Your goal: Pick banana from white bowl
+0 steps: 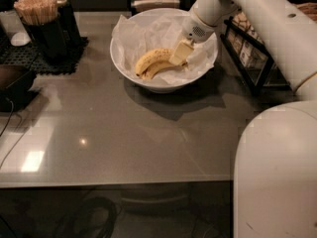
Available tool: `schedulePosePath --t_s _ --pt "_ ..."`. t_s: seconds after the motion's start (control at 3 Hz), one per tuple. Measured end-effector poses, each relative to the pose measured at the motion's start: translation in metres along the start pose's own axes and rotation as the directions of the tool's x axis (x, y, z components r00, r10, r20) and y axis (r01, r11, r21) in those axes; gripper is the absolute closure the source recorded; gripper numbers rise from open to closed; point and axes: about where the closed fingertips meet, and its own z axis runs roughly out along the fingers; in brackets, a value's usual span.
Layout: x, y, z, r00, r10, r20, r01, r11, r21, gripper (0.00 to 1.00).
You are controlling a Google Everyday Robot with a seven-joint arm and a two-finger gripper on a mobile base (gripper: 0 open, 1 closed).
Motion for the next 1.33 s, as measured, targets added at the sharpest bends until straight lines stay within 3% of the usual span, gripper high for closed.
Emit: schedulePosePath --t_s 0.33,0.67,1.0,1.33 --pt "-0.014 -0.001 -0.028 0.999 -0.033 0.040 0.031 0.9983 0.049 1.00" --pt "-0.029 0.009 -0.061 0.990 -0.080 0.119 0.074 0.9960 0.050 1.00" --pt "-0.027 0.034 -0.105 0.968 -0.082 0.239 0.084 0.9965 0.003 1.00" --pt "-0.014 0.069 -0.164 0.925 -0.035 0.377 0.043 0.9990 -0.014 1.00"
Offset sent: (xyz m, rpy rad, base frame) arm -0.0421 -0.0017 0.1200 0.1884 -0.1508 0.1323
